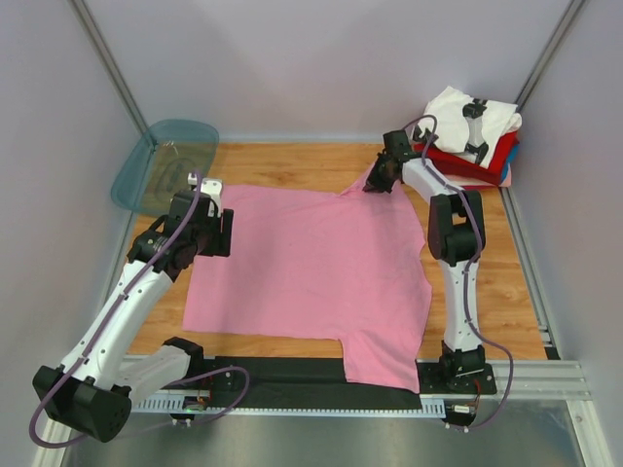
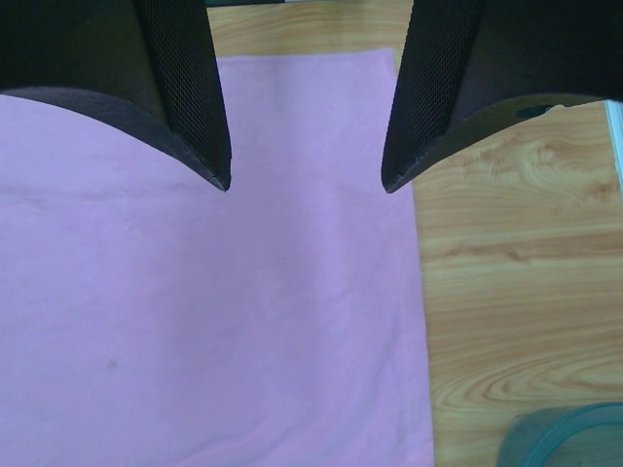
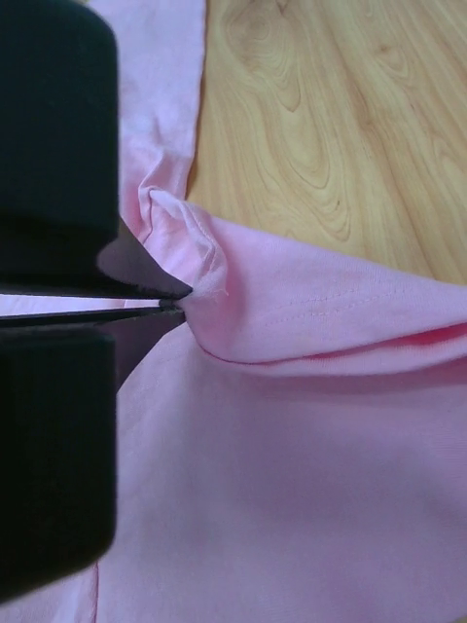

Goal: Fold and stack the t-shirts
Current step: Flatten the tshirt out

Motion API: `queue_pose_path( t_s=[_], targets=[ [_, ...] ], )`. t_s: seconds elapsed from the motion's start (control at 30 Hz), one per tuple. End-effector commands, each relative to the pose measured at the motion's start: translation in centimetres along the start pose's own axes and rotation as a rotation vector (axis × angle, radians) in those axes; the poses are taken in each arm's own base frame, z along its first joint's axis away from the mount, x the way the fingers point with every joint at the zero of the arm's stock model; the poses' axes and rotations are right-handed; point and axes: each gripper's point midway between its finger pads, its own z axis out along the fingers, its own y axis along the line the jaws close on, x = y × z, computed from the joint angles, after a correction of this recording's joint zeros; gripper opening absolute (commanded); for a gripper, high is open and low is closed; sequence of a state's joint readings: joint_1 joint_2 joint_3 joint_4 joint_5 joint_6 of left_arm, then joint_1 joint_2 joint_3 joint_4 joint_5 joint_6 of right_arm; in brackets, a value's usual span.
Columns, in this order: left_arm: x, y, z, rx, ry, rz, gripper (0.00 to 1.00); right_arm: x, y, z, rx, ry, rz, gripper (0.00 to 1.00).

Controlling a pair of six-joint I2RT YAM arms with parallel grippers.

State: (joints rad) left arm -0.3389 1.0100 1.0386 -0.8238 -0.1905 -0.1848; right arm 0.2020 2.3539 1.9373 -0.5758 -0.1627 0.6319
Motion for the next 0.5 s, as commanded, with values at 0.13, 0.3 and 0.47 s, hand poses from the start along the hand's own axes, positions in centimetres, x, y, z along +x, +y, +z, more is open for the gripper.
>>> queue_pose_path(
  t_s=[0.13,0.3,0.47],
  targets=[
    [-0.6,-0.2,0.0,0.014,-0.032,-0.001,0.70,-2.9,3.8,-0.8,-0.086,-0.069,-0.045,0.00],
    [-0.5,-0.1,0.2,0.012,-0.024,-0.005,0.69,-3.7,6.7,0.3,-0.156,-0.093,-0.084,0.00],
    [-0.6,-0.2,0.4,0.024,-0.018,-0.013,0.69,-4.4,9.0,2.5,-0.259,-0.100,-0.092,0.03]
  ],
)
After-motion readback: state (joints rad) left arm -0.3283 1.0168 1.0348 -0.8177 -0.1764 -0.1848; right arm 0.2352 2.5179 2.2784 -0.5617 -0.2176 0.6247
